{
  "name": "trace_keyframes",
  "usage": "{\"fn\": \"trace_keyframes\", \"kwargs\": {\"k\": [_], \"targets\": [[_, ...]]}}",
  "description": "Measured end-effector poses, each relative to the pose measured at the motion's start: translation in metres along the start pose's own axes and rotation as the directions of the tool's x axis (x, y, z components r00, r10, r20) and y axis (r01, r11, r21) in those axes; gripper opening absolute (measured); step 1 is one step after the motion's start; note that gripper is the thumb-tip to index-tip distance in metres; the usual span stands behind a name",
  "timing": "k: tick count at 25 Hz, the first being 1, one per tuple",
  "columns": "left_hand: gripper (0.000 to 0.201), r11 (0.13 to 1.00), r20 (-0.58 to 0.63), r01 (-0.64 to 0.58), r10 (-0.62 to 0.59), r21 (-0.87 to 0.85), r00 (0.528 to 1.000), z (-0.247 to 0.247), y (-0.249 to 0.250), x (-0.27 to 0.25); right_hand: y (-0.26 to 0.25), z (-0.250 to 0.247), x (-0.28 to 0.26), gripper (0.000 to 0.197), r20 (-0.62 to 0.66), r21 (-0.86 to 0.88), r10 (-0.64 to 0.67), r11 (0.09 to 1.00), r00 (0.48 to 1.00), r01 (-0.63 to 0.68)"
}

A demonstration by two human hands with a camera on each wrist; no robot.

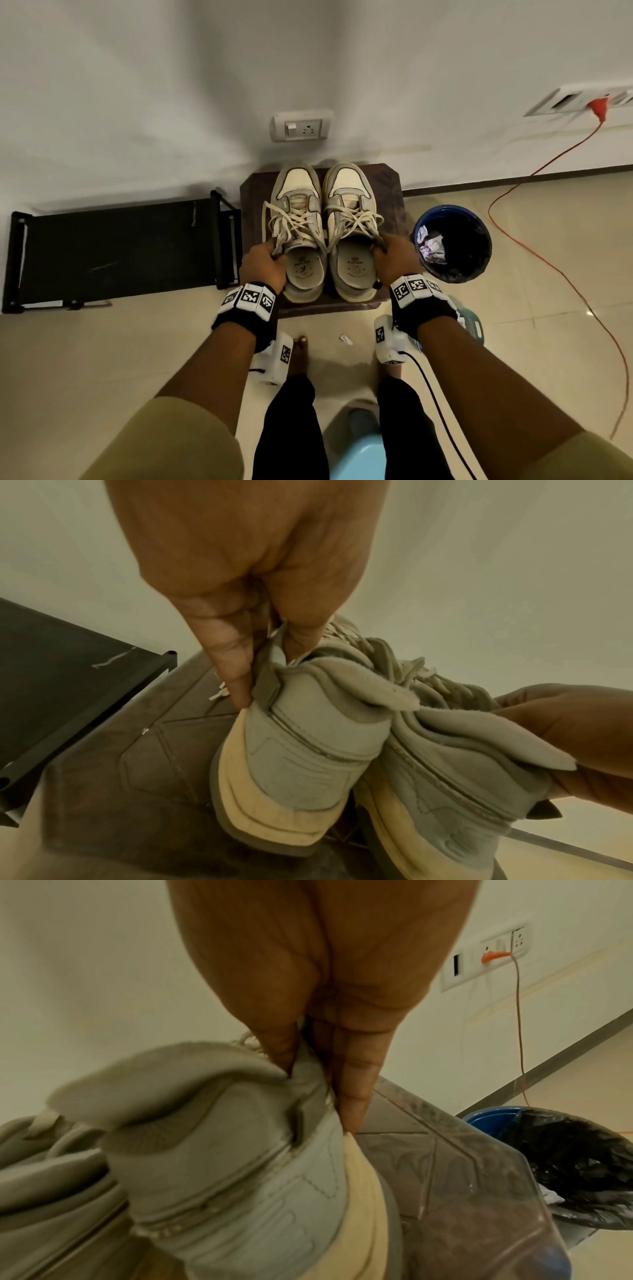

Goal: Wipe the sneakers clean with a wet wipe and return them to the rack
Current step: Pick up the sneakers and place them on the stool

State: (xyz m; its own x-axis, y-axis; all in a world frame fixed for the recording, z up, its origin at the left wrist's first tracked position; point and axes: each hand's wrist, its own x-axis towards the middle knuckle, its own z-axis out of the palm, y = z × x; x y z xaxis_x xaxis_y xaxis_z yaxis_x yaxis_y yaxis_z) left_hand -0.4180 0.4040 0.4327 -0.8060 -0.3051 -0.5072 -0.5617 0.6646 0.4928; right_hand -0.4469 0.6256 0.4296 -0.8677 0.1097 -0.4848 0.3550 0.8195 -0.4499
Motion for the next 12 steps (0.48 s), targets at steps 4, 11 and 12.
{"fn": "trace_keyframes", "kwargs": {"k": [4, 11, 12], "targets": [[0.034, 1.000, -0.053, 0.025, -0.026, -0.006, 0.998, 0.015, -0.002, 0.008, 0.015, 0.008, 0.019, 0.027, 0.020, 0.004, -0.096, 0.995, 0.995, 0.096], [0.034, 0.996, -0.206, 0.064, -0.074, -0.056, 0.976, 0.032, 0.011, -0.012, 0.027, 0.013, 0.023, 0.034, 0.036, 0.001, -0.200, 0.980, 0.979, 0.200], [0.041, 0.998, -0.256, 0.041, -0.053, -0.053, 0.965, 0.038, 0.018, -0.023, 0.031, 0.013, 0.018, 0.035, 0.039, 0.029, -0.199, 0.980, 0.979, 0.198]]}}
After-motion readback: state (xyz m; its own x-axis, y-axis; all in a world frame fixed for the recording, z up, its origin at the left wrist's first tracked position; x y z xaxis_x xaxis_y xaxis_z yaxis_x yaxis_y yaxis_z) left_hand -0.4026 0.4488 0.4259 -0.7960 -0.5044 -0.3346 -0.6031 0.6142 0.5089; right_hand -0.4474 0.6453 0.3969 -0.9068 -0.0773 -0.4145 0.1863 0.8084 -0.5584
